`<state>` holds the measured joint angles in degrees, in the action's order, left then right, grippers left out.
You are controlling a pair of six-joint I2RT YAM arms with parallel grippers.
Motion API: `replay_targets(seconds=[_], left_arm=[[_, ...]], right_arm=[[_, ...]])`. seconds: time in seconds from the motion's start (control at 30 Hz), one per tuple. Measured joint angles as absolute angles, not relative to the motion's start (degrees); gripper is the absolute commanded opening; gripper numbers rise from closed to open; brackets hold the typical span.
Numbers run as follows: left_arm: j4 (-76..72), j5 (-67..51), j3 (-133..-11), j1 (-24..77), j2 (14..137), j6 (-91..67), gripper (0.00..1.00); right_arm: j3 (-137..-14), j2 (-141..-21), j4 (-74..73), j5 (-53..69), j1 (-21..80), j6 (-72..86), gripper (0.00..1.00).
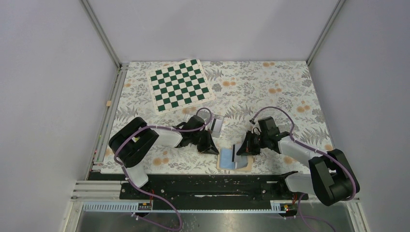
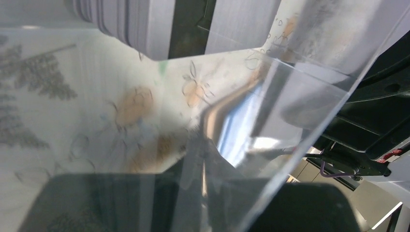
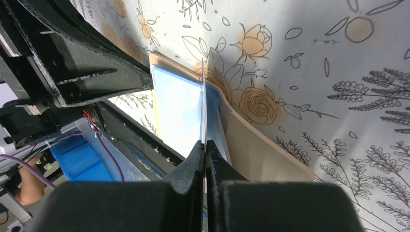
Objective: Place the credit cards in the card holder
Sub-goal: Insert the credit card into the card holder.
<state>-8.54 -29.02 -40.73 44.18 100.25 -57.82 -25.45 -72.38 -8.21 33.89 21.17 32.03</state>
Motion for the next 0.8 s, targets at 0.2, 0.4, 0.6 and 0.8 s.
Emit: replay_targets(seconds=[0.2, 0.4, 0.6, 0.8], left_arm=[[-7.5, -28.4, -40.3, 44.4, 99.4, -58.4, 0.0], [-5.2, -27.3, -39.2, 44.4, 97.4, -58.5, 0.0], [-4.6, -27.2, -39.1, 44.4, 97.2, -58.5, 0.0], [-4.6, -27.1, -39.2, 44.4, 97.2, -58.5, 0.0]], right_arm=[[-25.3, -72.2, -5.7, 32.6, 21.0, 32.9, 0.0], [-25.0, -77.1, 0.4, 36.8, 20.8, 36.5, 0.0], [-23.0, -76.5, 1.5, 38.7, 20.7, 39.3, 0.0], [-23.9, -74.8, -5.8, 38.8, 20.7, 37.8, 0.0]])
